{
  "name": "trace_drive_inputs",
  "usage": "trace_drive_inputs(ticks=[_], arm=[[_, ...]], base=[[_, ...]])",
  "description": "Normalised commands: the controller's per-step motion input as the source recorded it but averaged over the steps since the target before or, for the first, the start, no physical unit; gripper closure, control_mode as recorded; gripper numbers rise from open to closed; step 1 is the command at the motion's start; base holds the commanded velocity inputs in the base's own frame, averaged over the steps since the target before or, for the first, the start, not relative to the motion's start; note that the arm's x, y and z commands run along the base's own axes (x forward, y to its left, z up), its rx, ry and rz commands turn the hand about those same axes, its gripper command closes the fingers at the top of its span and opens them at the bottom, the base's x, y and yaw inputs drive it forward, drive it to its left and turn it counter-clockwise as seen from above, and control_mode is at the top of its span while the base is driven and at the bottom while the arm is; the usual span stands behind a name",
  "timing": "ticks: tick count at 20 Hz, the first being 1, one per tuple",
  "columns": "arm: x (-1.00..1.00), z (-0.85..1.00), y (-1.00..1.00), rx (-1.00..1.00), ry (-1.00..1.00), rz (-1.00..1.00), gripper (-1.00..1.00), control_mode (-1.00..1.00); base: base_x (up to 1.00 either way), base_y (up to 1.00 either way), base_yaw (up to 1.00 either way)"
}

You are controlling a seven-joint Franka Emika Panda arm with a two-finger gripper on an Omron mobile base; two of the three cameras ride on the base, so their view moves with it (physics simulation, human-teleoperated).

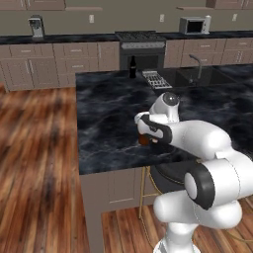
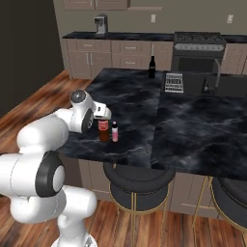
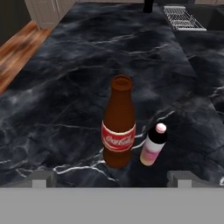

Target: Place the large bottle from the dining counter next to the other large bottle outside the sink, and place the small bottle from the dining counter next to the other small bottle inside the sink.

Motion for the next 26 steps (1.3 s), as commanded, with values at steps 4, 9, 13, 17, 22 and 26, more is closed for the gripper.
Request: trace_drive_inputs(ticks=[4, 9, 13, 17, 22, 26], arm=[[0.19, -0.12, 0.00, 0.00, 0.00, 0.00, -1.00, -1.00], [0.24, -0.13, 0.00, 0.00, 0.00, 0.00, -1.00, -1.00], [0.23, -0.12, 0.00, 0.00, 0.00, 0.00, -1.00, -1.00], [0.25, -0.11, 0.00, 0.00, 0.00, 0.00, -1.00, -1.00], [0.26, -0.10, -0.02, 0.00, 0.00, 0.00, -1.00, -1.00], [0.25, -0.11, 0.00, 0.00, 0.00, 0.00, -1.00, -1.00]], base=[[0.00, 0.00, 0.00], [0.00, 0.00, 0.00], [0.00, 0.00, 0.00], [0.00, 0.00, 0.00], [0.00, 0.00, 0.00], [0.00, 0.00, 0.00]])
